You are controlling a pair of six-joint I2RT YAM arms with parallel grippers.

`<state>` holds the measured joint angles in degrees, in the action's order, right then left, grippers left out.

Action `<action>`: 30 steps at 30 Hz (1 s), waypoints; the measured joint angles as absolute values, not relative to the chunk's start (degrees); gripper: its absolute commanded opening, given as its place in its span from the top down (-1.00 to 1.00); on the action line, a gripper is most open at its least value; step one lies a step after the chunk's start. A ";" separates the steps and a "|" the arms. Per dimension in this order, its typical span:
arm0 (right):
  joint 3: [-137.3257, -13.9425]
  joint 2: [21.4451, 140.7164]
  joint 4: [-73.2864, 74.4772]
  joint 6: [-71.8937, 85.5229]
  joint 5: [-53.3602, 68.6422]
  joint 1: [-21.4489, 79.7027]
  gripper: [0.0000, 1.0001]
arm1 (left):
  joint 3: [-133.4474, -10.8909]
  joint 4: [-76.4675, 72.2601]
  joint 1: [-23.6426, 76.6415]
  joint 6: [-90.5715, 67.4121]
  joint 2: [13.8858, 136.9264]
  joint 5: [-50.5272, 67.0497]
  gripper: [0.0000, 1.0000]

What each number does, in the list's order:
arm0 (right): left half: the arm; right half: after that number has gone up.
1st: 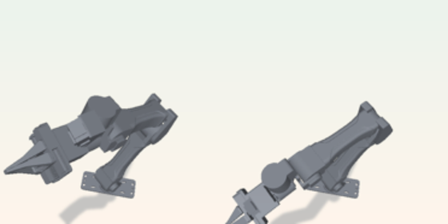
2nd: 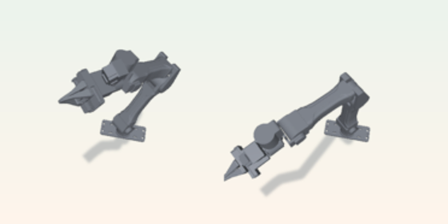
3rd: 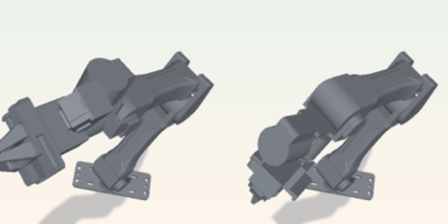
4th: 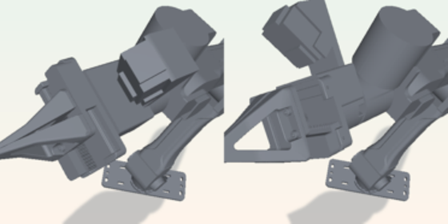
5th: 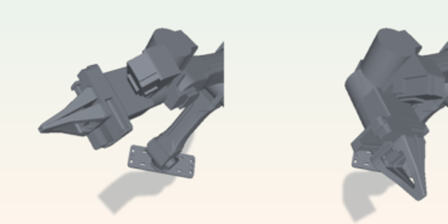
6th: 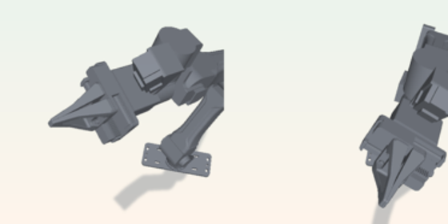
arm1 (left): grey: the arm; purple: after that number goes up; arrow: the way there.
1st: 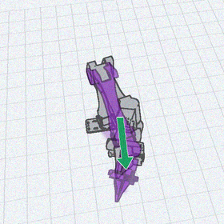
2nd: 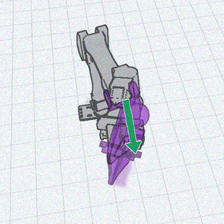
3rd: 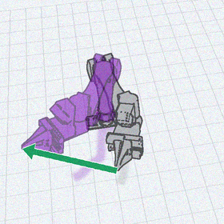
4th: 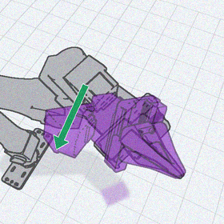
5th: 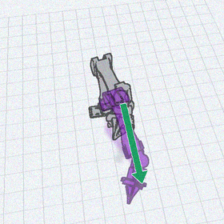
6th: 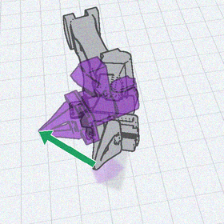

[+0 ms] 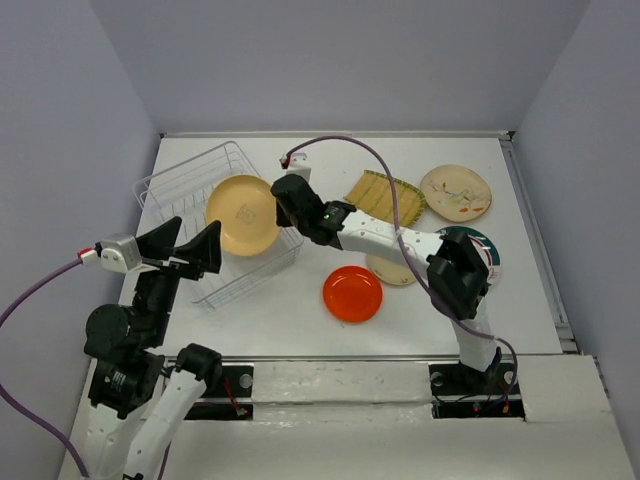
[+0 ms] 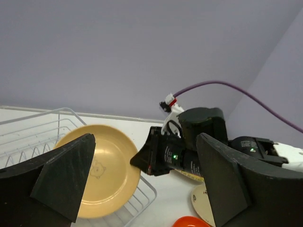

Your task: Load the plates into the dish rack

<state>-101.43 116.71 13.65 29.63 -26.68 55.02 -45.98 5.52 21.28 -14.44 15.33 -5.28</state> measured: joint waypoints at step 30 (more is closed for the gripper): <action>-99.88 113.82 15.22 14.87 -10.92 39.92 0.86 | -44.40 7.62 21.67 -16.36 16.47 -4.47 -0.98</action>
<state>-99.88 113.82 15.22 14.87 -10.92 39.92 -44.40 7.62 21.67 -16.36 16.47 -4.47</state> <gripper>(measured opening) 0.115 0.990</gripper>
